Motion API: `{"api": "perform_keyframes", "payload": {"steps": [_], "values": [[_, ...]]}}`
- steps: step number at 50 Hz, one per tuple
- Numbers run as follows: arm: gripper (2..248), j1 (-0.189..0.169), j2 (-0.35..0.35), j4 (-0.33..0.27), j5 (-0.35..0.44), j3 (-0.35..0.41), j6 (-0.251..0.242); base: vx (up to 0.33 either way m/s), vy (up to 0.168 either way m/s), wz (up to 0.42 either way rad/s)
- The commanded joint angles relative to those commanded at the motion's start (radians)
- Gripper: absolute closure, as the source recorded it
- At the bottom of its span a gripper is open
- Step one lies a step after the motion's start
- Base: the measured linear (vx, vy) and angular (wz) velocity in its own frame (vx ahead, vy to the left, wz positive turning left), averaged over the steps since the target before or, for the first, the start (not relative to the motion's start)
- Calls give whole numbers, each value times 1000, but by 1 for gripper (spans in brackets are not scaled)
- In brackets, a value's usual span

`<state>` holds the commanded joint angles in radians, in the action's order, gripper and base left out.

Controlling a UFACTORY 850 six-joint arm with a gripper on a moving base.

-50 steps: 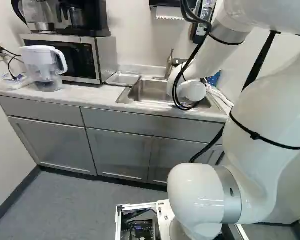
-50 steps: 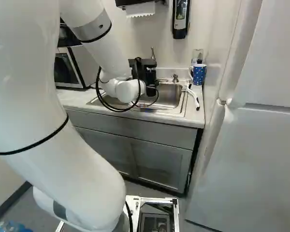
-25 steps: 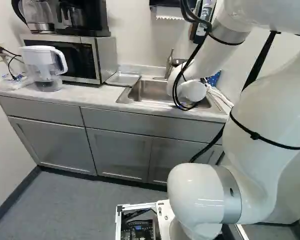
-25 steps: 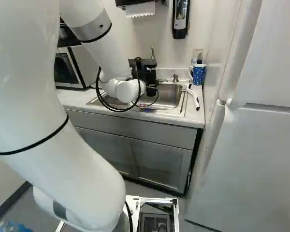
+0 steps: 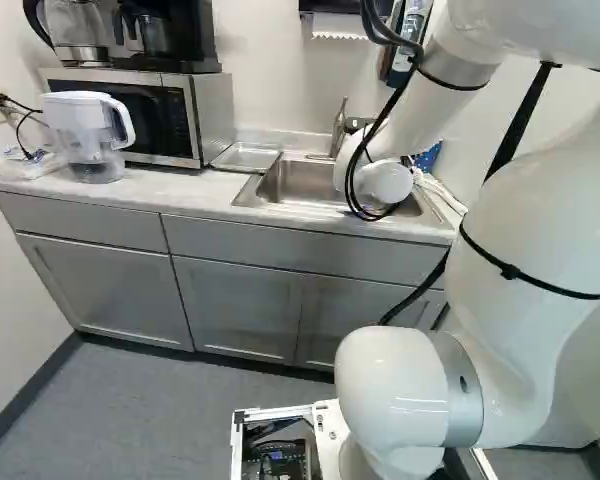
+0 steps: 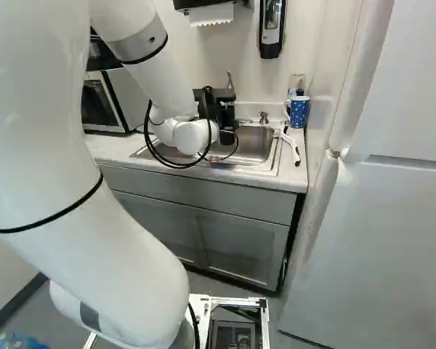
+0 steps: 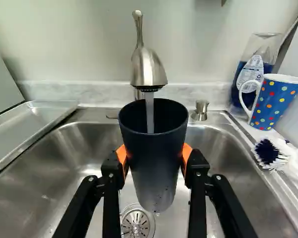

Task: Rinse the cup and place it in the tray

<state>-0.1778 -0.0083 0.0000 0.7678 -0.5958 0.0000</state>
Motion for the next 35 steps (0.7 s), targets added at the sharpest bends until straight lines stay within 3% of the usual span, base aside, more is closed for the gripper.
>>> {"api": "perform_keyframes", "payload": {"steps": [35], "values": [[127, 0, 0, 0, 0, 0, 0, 0, 0, 0]]}}
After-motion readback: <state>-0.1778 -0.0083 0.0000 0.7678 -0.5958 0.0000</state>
